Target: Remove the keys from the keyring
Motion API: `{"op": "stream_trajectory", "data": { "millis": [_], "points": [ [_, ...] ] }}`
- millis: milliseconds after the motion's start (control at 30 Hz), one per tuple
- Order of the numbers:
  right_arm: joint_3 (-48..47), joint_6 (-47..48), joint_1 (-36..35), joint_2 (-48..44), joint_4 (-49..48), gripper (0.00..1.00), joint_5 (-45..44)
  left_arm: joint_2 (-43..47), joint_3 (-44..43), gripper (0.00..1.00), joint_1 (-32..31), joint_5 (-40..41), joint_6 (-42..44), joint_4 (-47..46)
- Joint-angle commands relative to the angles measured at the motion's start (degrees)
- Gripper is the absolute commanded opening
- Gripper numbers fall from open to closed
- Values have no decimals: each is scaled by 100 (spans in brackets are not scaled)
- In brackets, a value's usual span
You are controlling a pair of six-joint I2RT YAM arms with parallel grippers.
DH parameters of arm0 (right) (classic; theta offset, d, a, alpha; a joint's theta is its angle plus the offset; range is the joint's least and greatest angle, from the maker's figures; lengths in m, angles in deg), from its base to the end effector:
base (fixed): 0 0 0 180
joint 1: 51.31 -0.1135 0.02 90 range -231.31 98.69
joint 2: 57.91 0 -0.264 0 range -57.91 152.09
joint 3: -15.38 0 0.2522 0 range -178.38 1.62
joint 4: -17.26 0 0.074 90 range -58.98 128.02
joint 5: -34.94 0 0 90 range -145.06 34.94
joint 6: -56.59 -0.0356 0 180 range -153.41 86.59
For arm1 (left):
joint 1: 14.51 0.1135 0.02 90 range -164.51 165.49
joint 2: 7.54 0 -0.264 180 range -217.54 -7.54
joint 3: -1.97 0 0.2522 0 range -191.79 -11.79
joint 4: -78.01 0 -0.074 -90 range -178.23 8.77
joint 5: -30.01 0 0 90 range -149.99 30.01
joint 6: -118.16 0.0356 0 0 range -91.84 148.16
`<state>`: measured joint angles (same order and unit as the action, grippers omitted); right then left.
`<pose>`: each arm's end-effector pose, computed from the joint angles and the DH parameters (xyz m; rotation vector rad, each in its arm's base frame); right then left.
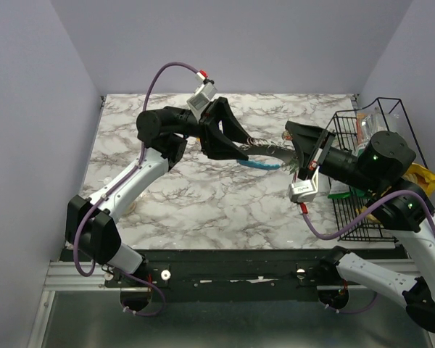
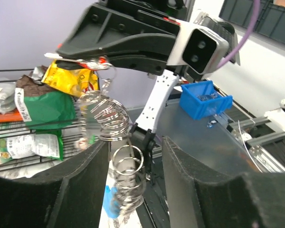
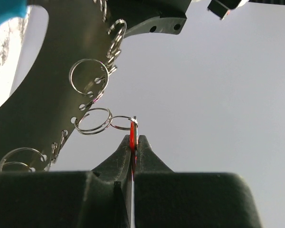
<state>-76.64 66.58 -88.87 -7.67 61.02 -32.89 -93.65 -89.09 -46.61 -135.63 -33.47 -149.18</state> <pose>0.1076 0.0997 0.4808 -1.6015 0.2970 -0.5331 0.2394 -0.1909 0.4640 1.2740 1.0171 -1.7515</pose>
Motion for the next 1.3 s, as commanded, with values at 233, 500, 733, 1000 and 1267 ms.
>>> {"op": "stream_trajectory", "data": {
  "millis": [233, 500, 733, 1000, 1267],
  "points": [
    [30, -40, -137, -75, -144, 1, 200, 164, -180, 99, 133, -276, 18, -181],
    [381, 65, -260, -216, -125, 1, 200, -134, -1295, 99, 195, 408, 2178, 2959],
    [443, -111, -260, -146, -380, 1, 15, -354, -2421, 94, -437, 1419, 5914, 7460],
    [496, -190, -260, -155, -741, 1, -240, -310, -2360, 88, -710, 1561, 6048, 7923],
    [610, -181, -260, -260, -724, 1, -213, -319, -2491, 84, -772, 1534, 5829, 7739]
  ]
}}
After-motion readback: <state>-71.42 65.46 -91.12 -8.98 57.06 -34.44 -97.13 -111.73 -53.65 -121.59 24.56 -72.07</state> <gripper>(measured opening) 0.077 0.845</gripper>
